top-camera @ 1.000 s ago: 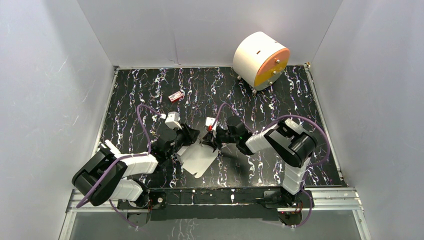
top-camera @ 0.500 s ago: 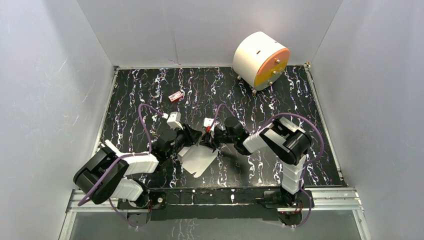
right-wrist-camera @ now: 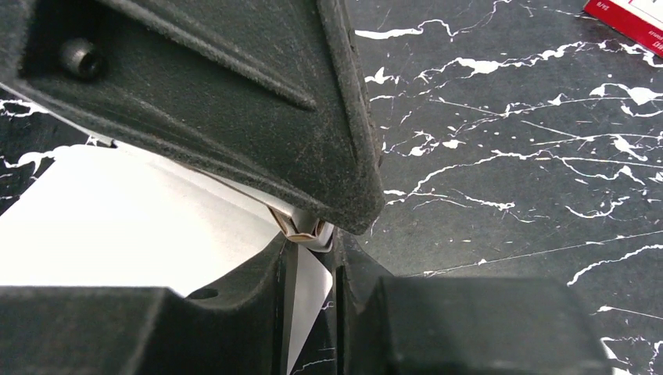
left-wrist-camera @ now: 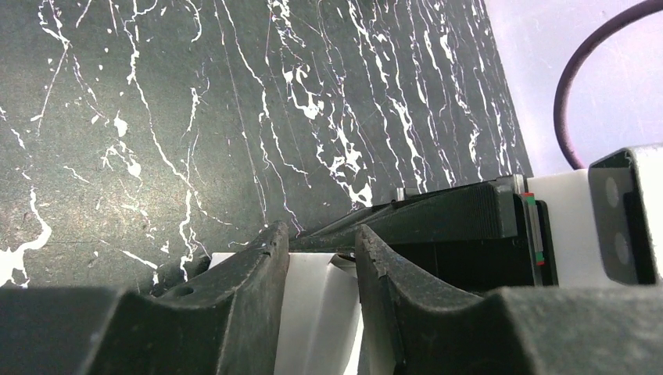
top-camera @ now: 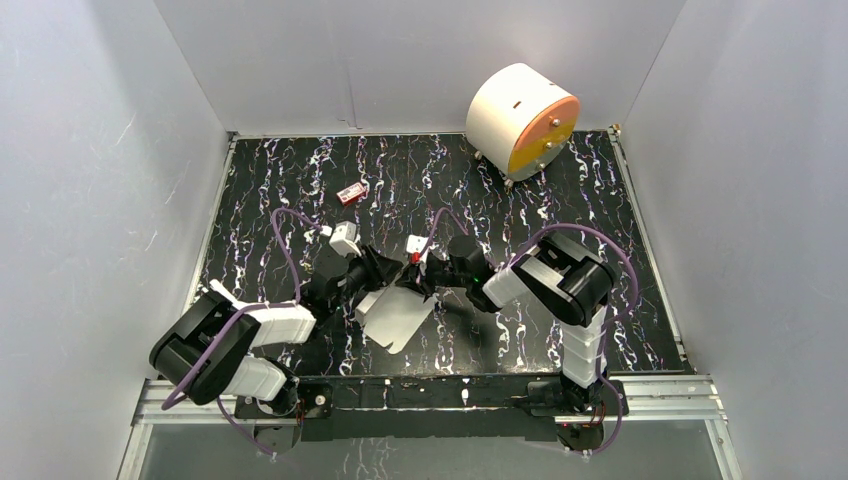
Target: Fold the paper box
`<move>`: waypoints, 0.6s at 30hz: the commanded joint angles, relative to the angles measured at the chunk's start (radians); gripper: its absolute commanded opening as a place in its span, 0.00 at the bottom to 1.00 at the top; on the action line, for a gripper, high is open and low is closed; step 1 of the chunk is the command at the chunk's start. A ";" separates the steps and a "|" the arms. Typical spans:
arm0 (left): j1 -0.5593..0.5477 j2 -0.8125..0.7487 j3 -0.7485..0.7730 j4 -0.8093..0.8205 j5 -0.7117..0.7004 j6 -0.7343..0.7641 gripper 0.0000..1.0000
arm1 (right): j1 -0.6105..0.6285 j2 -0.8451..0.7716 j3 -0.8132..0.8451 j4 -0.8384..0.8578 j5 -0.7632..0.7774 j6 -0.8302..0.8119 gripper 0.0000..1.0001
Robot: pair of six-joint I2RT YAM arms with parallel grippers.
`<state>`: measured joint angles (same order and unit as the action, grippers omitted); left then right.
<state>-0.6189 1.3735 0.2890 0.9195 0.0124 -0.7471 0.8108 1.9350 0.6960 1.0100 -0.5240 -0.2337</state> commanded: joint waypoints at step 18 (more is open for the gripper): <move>0.090 0.025 0.029 -0.083 0.244 -0.185 0.50 | 0.009 -0.011 0.011 0.243 0.136 0.141 0.00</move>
<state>-0.5228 1.4033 0.3069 0.9154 0.1638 -0.9039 0.8185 1.9579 0.6949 1.0897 -0.4503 -0.1349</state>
